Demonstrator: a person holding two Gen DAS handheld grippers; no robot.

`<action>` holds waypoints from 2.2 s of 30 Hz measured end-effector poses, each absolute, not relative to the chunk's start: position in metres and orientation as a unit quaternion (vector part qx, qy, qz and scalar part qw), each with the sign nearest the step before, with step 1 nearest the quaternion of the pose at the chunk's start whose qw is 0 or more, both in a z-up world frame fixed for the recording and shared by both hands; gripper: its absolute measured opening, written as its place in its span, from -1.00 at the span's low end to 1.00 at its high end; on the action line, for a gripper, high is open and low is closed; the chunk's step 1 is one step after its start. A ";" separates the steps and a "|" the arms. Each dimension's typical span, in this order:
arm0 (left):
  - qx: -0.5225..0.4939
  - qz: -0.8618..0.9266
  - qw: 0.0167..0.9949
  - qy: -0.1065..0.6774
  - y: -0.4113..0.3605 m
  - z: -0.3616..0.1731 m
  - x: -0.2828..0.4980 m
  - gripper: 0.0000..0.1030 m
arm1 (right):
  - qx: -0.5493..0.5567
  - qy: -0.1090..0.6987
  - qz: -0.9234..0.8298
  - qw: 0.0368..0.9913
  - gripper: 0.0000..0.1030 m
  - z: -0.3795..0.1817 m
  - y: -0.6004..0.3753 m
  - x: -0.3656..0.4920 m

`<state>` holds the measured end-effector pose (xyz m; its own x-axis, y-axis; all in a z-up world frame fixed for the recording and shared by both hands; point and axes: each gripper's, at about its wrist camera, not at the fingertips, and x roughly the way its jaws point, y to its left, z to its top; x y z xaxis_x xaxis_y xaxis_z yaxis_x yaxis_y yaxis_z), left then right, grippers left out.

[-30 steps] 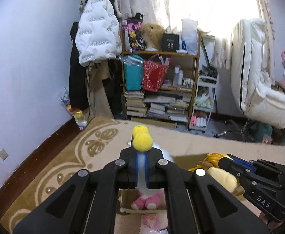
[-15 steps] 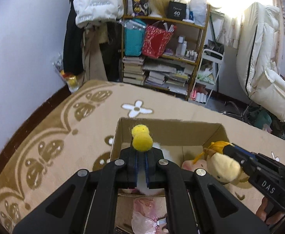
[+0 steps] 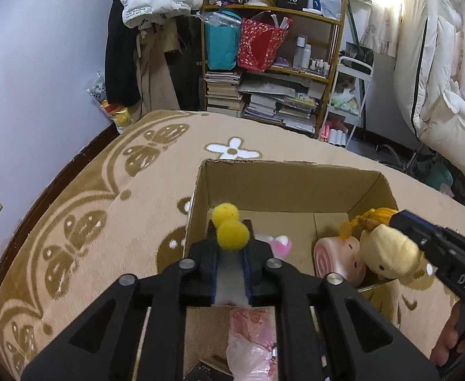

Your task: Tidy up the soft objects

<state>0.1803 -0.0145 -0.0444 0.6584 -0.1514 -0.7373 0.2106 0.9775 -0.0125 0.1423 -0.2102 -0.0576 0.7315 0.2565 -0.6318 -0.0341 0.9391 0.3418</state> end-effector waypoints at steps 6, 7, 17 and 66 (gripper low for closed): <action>0.033 -0.095 0.905 0.412 -0.011 -0.041 0.179 -0.72 | 0.141 0.351 0.083 0.922 -0.38 -0.048 -0.208 0.136; 0.033 -0.093 0.905 0.413 -0.011 -0.040 0.179 -0.66 | 0.140 0.349 0.083 0.923 -0.22 -0.046 -0.208 0.135; 0.043 -0.084 0.913 0.398 -0.007 -0.018 0.155 0.24 | 0.127 0.339 0.075 0.929 0.76 -0.024 -0.206 0.121; 0.028 -0.021 0.824 0.565 0.036 -0.101 0.110 0.99 | 0.206 0.465 0.008 0.861 1.00 -0.099 -0.232 0.048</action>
